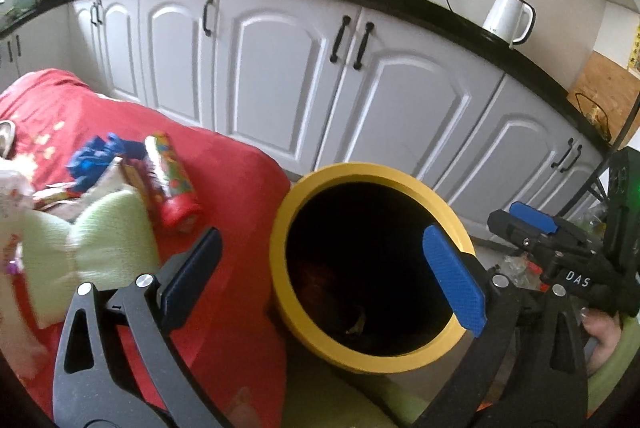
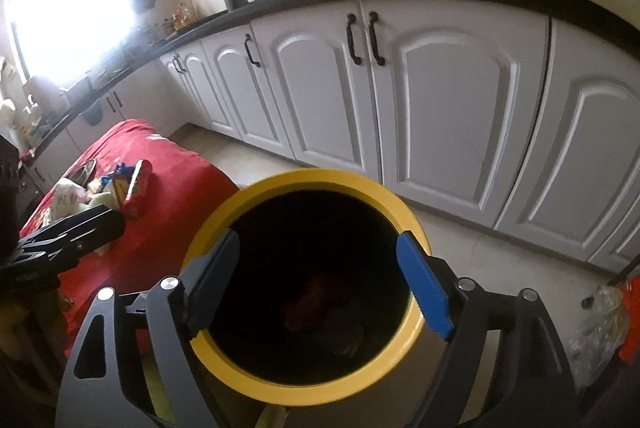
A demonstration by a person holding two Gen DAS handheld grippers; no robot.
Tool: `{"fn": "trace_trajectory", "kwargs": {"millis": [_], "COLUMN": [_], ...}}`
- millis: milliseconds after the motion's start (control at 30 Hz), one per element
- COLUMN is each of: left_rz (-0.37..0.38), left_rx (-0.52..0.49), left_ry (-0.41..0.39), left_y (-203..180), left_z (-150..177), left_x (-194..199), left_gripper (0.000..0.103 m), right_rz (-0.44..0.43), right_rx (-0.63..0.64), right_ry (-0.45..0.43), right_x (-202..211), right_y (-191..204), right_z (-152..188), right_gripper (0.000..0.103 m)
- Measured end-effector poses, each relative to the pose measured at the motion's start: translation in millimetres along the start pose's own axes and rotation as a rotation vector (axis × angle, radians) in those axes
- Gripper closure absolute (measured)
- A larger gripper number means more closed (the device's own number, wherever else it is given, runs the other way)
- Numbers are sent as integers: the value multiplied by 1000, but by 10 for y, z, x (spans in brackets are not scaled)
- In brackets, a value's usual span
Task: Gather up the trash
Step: 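Move both open tools back from the bin toward the trash on the table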
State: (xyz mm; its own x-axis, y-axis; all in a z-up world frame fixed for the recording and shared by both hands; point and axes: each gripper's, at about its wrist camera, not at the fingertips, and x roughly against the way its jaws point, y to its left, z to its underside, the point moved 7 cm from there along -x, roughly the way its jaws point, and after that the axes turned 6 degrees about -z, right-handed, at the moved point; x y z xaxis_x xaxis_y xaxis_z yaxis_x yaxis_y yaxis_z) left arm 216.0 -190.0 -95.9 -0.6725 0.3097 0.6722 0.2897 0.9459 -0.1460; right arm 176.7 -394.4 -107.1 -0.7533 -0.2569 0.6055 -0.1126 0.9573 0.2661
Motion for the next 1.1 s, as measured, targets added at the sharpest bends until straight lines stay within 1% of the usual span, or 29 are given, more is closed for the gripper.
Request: {"fn": "trace_trajectory", "kwargs": {"millis": [133, 400, 667, 1100], "left_rz": [-25, -64, -103, -184], "left_rx": [9, 21, 74, 156], "left_ry": [-29, -95, -143, -193], "left_y": [91, 282, 566, 1086], "left_z": [-5, -26, 19, 91], "left_x": [151, 434, 679, 999], "left_gripper": [11, 11, 11, 11], "right_rz": [-16, -51, -112, -197], "right_rx": [30, 98, 169, 230], "right_ry": [-19, -32, -35, 9], "right_x": [87, 199, 258, 125], "right_y": [157, 502, 941, 1514], "right_z": [-55, -116, -193, -181], "right_gripper": [19, 16, 13, 11]}}
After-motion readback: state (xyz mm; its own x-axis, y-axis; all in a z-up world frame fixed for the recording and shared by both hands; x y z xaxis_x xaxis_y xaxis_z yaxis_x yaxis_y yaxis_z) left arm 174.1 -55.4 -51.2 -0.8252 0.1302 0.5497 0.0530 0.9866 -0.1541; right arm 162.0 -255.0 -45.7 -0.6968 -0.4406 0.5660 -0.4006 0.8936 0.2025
